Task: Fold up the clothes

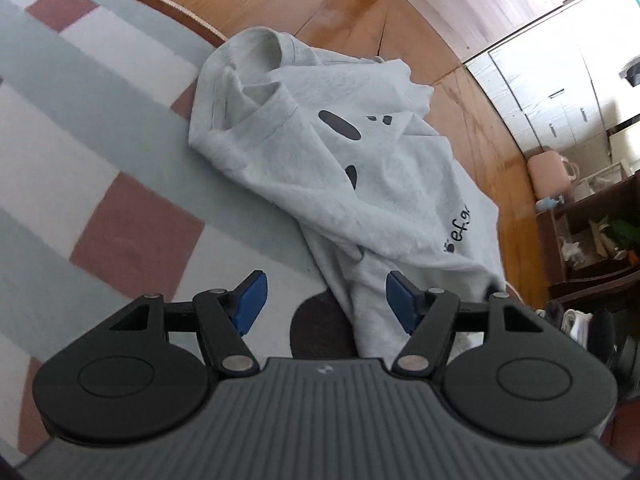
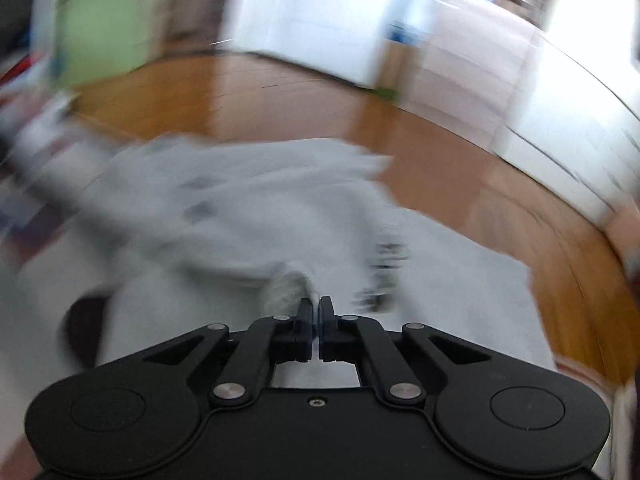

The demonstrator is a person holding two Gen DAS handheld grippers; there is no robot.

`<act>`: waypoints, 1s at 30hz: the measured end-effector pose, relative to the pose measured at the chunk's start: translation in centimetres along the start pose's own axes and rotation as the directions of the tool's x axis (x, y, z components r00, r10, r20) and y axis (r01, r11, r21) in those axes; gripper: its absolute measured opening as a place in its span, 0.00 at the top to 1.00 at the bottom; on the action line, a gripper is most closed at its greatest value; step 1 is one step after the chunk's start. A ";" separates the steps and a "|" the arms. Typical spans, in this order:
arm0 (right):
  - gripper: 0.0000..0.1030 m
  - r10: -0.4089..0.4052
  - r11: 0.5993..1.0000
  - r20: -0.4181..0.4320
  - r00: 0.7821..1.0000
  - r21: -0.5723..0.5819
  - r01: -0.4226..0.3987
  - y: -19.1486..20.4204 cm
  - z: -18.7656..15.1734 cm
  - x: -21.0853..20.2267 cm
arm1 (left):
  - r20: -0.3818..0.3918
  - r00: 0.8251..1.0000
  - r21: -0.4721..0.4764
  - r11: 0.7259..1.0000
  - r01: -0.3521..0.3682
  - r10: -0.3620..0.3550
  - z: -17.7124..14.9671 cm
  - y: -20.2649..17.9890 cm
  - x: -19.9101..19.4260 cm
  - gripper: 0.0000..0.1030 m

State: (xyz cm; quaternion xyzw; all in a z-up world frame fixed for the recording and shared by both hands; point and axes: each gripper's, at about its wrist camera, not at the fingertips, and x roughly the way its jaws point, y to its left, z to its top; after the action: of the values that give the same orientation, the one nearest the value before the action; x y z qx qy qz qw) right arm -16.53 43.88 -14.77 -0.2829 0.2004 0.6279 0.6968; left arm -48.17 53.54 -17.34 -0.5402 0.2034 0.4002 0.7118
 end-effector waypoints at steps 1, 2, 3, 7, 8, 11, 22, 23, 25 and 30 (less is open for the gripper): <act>0.98 -0.003 0.996 -0.018 1.000 0.086 0.004 -1.9 0.4 0.6 | -0.012 1.000 -0.002 1.000 -0.019 0.019 0.5 -0.3 0.3 0.37; 0.98 0.004 0.987 -0.039 0.999 0.160 0.002 -3.8 0.5 1.1 | -0.020 0.999 -0.016 0.999 -0.039 0.039 1.1 -0.4 0.6 0.37; 0.98 0.003 0.978 -0.055 0.998 0.210 0.009 -5.1 0.5 1.6 | -0.022 0.998 -0.049 0.997 -0.060 0.059 1.7 -0.4 1.0 0.37; 0.96 -0.048 0.979 -0.077 0.996 0.192 0.062 -6.4 -0.1 1.6 | 0.027 0.997 -0.074 0.995 -0.068 0.070 3.9 -0.7 2.6 0.37; 0.96 -0.043 0.983 -0.075 0.996 0.177 0.056 -6.3 -0.3 1.4 | 0.026 0.997 -0.070 0.995 -0.065 0.067 4.0 -0.7 3.1 0.37; 0.96 -0.053 0.985 -0.071 0.996 0.163 0.064 -6.3 -0.7 0.6 | 0.089 0.993 -0.059 0.996 -0.067 0.072 3.9 -0.5 3.6 0.37; 0.76 0.195 0.826 0.000 0.981 0.540 -0.164 -11.1 -2.8 -1.1 | 0.203 0.979 0.135 0.990 -0.046 0.017 3.9 0.9 0.6 0.45; 0.72 0.259 0.771 0.020 0.966 0.598 -0.219 -11.8 -3.0 -0.6 | 0.210 0.978 0.133 0.990 -0.042 0.014 4.1 0.9 0.6 0.45; 0.61 0.284 0.729 0.021 0.959 0.644 -0.230 -12.3 -3.5 0.5 | 0.230 0.973 0.111 0.994 -0.023 -0.003 4.5 1.3 0.7 0.45; 0.62 0.340 0.613 0.037 0.940 0.749 -0.251 -12.7 -4.9 3.3 | 0.200 0.978 -0.029 0.998 0.060 -0.053 3.7 3.2 1.2 0.46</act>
State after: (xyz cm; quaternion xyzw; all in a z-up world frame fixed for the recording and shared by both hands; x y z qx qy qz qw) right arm -3.15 42.55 -18.81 0.0294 0.5202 0.5807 0.6255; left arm -50.46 57.69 -18.91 -0.5155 0.1089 0.4353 0.7300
